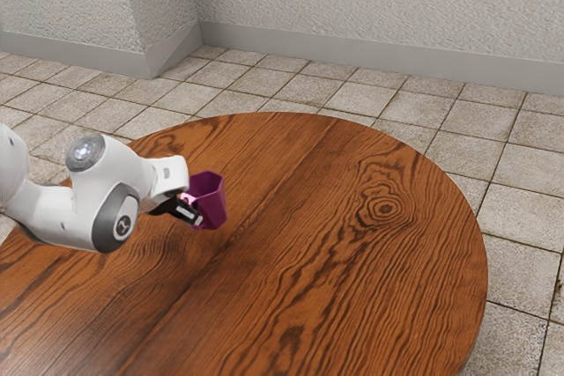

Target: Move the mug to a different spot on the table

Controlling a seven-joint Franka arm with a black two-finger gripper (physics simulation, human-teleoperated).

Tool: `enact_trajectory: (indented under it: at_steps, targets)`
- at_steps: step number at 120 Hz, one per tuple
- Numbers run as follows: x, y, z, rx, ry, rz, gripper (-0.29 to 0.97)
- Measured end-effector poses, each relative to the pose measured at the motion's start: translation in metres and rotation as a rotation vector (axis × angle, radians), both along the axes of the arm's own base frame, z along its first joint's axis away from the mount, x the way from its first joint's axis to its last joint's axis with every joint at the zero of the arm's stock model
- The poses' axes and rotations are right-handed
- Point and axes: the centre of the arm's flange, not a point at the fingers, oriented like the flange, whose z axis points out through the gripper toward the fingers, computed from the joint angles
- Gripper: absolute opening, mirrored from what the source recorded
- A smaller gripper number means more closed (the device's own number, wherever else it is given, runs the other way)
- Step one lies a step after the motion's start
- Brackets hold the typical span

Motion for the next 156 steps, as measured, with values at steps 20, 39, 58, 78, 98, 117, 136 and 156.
enact_trajectory:
  at_steps: [20, 39, 58, 78, 98, 117, 136, 156]
  targets:
    - [0.007, -0.017, -0.013, -0.022, 0.000, 0.010, -0.05]
    - [0.011, -0.039, -0.022, -0.068, 0.005, 0.042, -0.10]
    - [0.025, -0.037, -0.027, -0.123, -0.003, 0.135, -0.03]
    - [0.022, -0.041, -0.033, -0.164, 0.016, 0.194, 0.00]
    - [0.015, -0.042, -0.041, -0.184, 0.047, 0.231, 0.06]
    - [0.014, -0.042, -0.046, -0.196, 0.068, 0.255, 0.30]
    - [0.014, -0.042, -0.038, -0.209, 0.060, 0.269, 0.49]
    - [0.014, -0.050, 0.010, -0.242, 0.042, 0.260, 0.58]
